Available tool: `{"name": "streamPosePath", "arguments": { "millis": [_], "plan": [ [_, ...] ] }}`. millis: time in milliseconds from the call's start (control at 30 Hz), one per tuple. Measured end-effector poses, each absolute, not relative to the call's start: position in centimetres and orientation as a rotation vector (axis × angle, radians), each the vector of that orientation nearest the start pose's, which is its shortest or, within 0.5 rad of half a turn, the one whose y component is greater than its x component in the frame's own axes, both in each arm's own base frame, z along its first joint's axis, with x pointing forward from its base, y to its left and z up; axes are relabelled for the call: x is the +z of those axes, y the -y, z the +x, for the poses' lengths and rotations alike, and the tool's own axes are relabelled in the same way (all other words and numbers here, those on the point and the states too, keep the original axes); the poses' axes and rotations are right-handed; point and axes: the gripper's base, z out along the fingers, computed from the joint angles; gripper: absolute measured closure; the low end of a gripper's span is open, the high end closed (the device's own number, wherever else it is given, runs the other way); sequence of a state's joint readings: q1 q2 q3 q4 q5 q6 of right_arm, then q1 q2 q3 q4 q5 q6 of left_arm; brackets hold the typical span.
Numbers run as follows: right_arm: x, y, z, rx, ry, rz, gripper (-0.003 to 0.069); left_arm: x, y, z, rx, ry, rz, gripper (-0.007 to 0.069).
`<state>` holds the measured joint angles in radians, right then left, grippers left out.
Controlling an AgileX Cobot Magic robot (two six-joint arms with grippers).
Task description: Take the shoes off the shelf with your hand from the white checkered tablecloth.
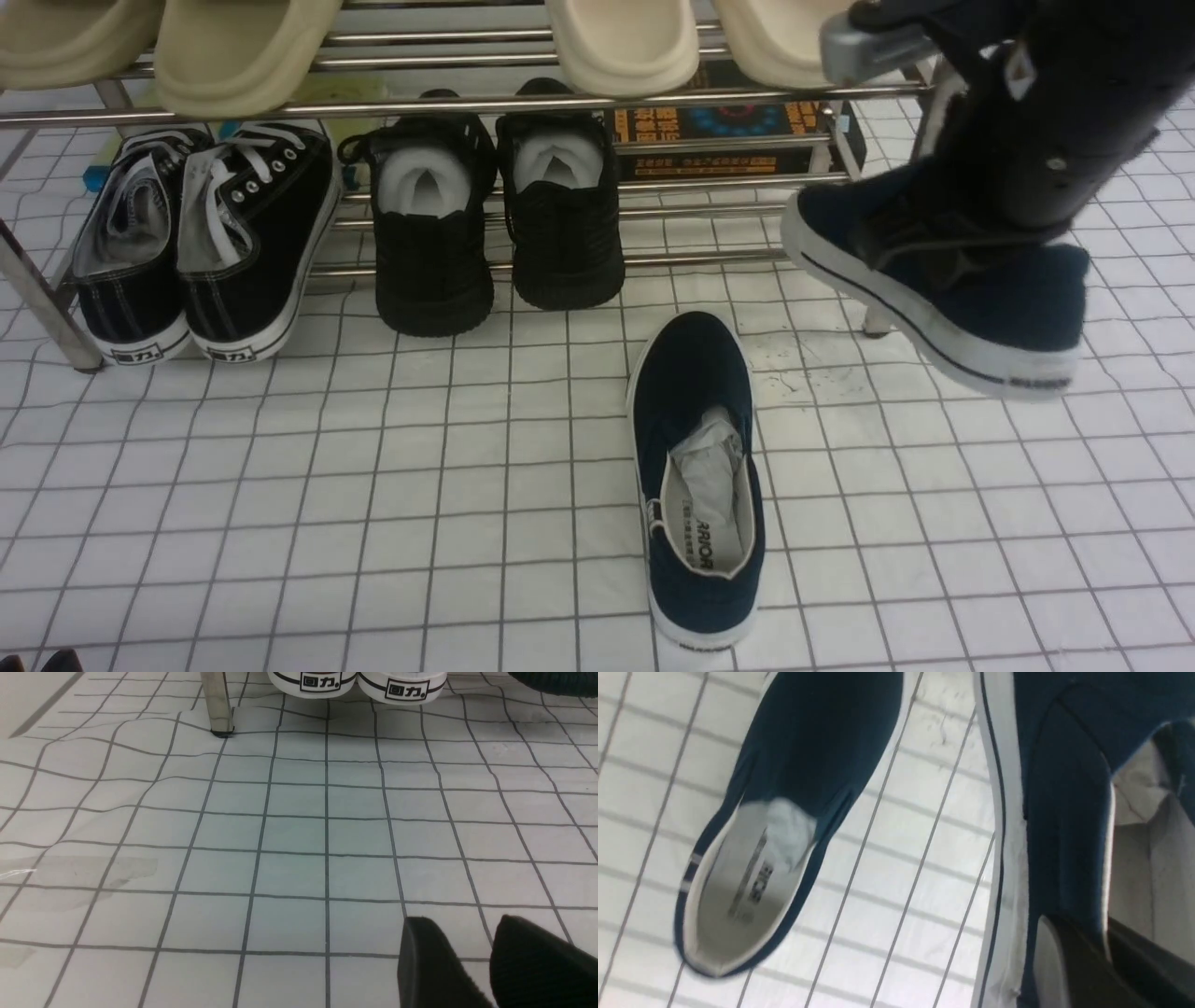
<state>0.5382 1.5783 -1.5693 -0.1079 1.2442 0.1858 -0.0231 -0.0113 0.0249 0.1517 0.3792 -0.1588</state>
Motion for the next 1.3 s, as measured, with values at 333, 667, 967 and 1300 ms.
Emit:
{"name": "streamPosePath", "arguments": {
  "millis": [333,667,967,1300],
  "plan": [
    [29.6,-15.6,26.8,0.169,-2.720,-0.385,0.0631,17.2,-0.4,5.2,0.024,-1.872,-0.034,0.0386],
    [26.7,-16.9,29.4,0.186,-2.636,-0.343,0.0630,17.2,-0.4,5.2,0.024,-1.872,-0.034,0.0386],
    [22.4,-18.1,30.4,0.216,-2.796,-0.145,0.0543,17.2,-0.4,5.2,0.024,-1.872,-0.034,0.0386],
    [26.7,-17.5,28.9,0.202,-2.835,-0.345,0.0278,17.2,-0.4,5.2,0.024,-1.871,-0.034,0.0386]
  ]
}}
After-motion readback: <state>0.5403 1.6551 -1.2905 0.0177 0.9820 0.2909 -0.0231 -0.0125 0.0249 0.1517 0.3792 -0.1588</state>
